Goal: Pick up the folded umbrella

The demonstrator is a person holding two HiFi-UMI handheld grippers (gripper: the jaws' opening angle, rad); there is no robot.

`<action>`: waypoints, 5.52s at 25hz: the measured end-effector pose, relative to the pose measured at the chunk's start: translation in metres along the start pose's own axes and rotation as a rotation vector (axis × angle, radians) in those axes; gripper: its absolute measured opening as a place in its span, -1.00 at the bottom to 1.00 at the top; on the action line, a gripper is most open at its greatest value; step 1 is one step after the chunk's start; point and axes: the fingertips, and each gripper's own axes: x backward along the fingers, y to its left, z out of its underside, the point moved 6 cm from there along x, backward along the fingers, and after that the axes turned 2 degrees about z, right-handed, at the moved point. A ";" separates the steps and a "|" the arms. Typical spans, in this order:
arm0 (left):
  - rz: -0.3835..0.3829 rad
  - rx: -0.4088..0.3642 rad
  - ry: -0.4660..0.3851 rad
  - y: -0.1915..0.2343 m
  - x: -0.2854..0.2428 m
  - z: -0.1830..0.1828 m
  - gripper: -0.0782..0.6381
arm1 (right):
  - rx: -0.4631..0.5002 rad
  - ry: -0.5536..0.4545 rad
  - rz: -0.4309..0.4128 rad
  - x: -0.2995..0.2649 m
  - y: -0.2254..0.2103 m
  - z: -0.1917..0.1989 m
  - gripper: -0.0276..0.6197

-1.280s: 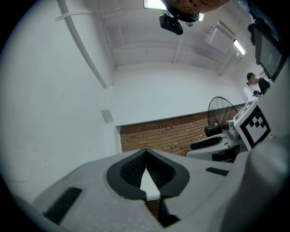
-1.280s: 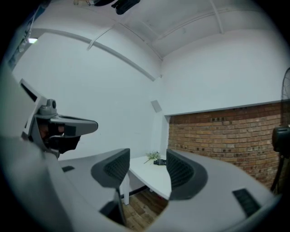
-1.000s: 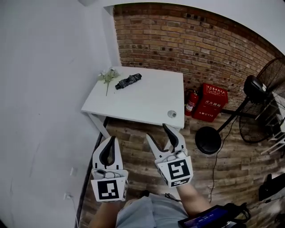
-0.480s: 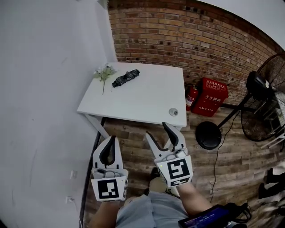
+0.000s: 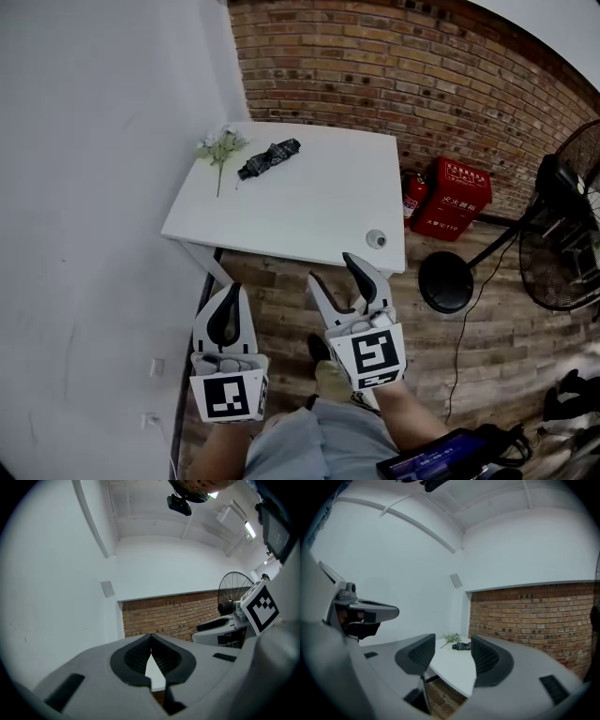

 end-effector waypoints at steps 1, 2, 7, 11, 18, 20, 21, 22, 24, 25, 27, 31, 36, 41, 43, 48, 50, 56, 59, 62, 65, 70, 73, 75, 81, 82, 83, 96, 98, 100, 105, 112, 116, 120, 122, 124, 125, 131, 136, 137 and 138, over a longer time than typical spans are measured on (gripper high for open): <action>-0.001 0.000 0.008 0.002 -0.006 0.002 -0.76 | -0.006 0.009 -0.002 -0.008 -0.002 0.001 -0.17; -0.003 0.000 0.015 0.005 -0.013 0.004 -0.76 | -0.010 0.015 -0.005 -0.016 -0.005 0.002 -0.17; -0.027 0.007 0.043 0.019 -0.053 0.011 -0.76 | -0.009 0.022 -0.032 -0.059 -0.024 0.004 -0.17; -0.052 0.009 0.055 0.030 -0.088 0.016 -0.76 | -0.013 0.030 -0.054 -0.097 -0.041 0.006 -0.17; -0.095 0.000 0.069 0.048 -0.145 0.019 -0.76 | -0.015 0.010 -0.086 -0.158 -0.072 0.003 -0.17; -0.106 -0.005 0.070 0.053 -0.159 0.018 -0.76 | -0.019 0.003 -0.095 -0.174 -0.079 -0.002 -0.17; -0.111 -0.007 0.071 0.055 -0.165 0.018 -0.76 | -0.022 0.001 -0.099 -0.182 -0.082 -0.004 -0.17; -0.115 -0.010 0.070 0.057 -0.172 0.017 -0.76 | -0.023 -0.002 -0.104 -0.189 -0.084 -0.006 -0.17; -0.120 -0.021 0.065 0.060 -0.184 0.015 -0.76 | -0.023 -0.011 -0.114 -0.203 -0.089 -0.010 -0.17; -0.122 -0.027 0.062 0.062 -0.189 0.013 -0.76 | -0.022 -0.020 -0.118 -0.210 -0.091 -0.013 -0.17; -0.132 -0.037 0.056 0.066 -0.199 0.011 -0.76 | -0.017 -0.044 -0.129 -0.223 -0.095 -0.017 -0.17; -0.164 -0.045 0.038 0.074 -0.214 0.007 -0.76 | -0.011 -0.077 -0.153 -0.246 -0.101 -0.025 -0.17; -0.204 -0.048 0.032 0.091 -0.224 0.010 -0.76 | 0.004 -0.082 -0.188 -0.269 -0.094 -0.026 -0.17; -0.225 -0.041 0.027 0.107 -0.231 0.014 -0.76 | 0.015 -0.083 -0.213 -0.288 -0.087 -0.029 -0.17; -0.228 -0.034 0.028 0.112 -0.236 0.017 -0.76 | 0.019 -0.076 -0.218 -0.295 -0.085 -0.028 -0.17; -0.211 -0.013 0.035 0.133 -0.253 0.031 -0.76 | 0.031 -0.053 -0.213 -0.320 -0.079 -0.023 -0.17; -0.201 -0.004 0.044 0.143 -0.262 0.037 -0.76 | 0.031 -0.039 -0.207 -0.332 -0.076 -0.020 -0.17; -0.160 0.024 0.068 0.176 -0.296 0.058 -0.76 | 0.028 0.013 -0.177 -0.373 -0.071 -0.008 -0.17; -0.138 0.040 0.085 0.188 -0.311 0.070 -0.76 | 0.025 0.044 -0.167 -0.393 -0.069 0.001 -0.17; -0.120 0.055 0.105 0.202 -0.325 0.082 -0.76 | 0.018 0.074 -0.160 -0.414 -0.065 0.010 -0.17; -0.106 0.070 0.129 0.217 -0.336 0.098 -0.76 | 0.011 0.101 -0.156 -0.435 -0.060 0.020 -0.17; -0.097 0.094 0.190 0.241 -0.351 0.124 -0.76 | -0.005 0.154 -0.166 -0.470 -0.046 0.040 -0.17; -0.094 0.103 0.215 0.257 -0.360 0.138 -0.76 | -0.013 0.190 -0.173 -0.491 -0.036 0.054 -0.17; -0.085 0.107 0.229 0.266 -0.364 0.149 -0.76 | -0.020 0.212 -0.175 -0.502 -0.030 0.064 -0.18; -0.061 0.125 0.276 0.286 -0.381 0.179 -0.76 | -0.041 0.267 -0.170 -0.529 -0.020 0.089 -0.19; -0.058 0.134 0.285 0.290 -0.384 0.184 -0.76 | -0.045 0.277 -0.169 -0.534 -0.018 0.093 -0.19; -0.057 0.141 0.294 0.295 -0.386 0.190 -0.76 | -0.050 0.287 -0.170 -0.538 -0.016 0.097 -0.18; -0.032 0.159 0.365 0.329 -0.406 0.245 -0.76 | -0.098 0.393 -0.184 -0.577 0.008 0.148 -0.18; -0.030 0.161 0.373 0.330 -0.407 0.250 -0.76 | -0.103 0.408 -0.187 -0.579 0.010 0.155 -0.17; -0.030 0.170 0.385 0.331 -0.408 0.252 -0.76 | -0.108 0.428 -0.192 -0.580 0.012 0.160 -0.17; -0.028 0.181 0.406 0.329 -0.406 0.255 -0.76 | -0.111 0.470 -0.208 -0.578 0.016 0.172 -0.15; -0.027 0.167 0.394 0.326 -0.402 0.257 -0.76 | -0.081 0.488 -0.217 -0.576 0.018 0.180 -0.16; -0.019 0.166 0.400 0.321 -0.401 0.256 -0.76 | -0.073 0.495 -0.231 -0.569 0.017 0.180 -0.17; -0.003 0.154 0.382 0.315 -0.402 0.257 -0.76 | -0.076 0.497 -0.231 -0.561 0.015 0.185 -0.19; 0.006 0.152 0.381 0.311 -0.402 0.257 -0.76 | -0.077 0.498 -0.230 -0.557 0.014 0.187 -0.19; 0.025 0.148 0.359 0.306 -0.405 0.253 -0.76 | -0.080 0.502 -0.233 -0.551 0.012 0.188 -0.21; 0.030 0.147 0.356 0.303 -0.406 0.252 -0.76 | -0.081 0.505 -0.235 -0.547 0.010 0.188 -0.21; 0.068 0.135 0.371 0.283 -0.410 0.246 -0.76 | -0.093 0.520 -0.230 -0.524 -0.001 0.189 -0.21; 0.111 0.137 0.371 0.259 -0.417 0.237 -0.76 | -0.112 0.527 -0.201 -0.502 -0.019 0.191 -0.21; 0.122 0.130 0.365 0.254 -0.418 0.236 -0.76 | -0.115 0.529 -0.192 -0.497 -0.023 0.192 -0.21; 0.132 0.125 0.360 0.249 -0.419 0.235 -0.76 | -0.118 0.532 -0.183 -0.492 -0.027 0.193 -0.21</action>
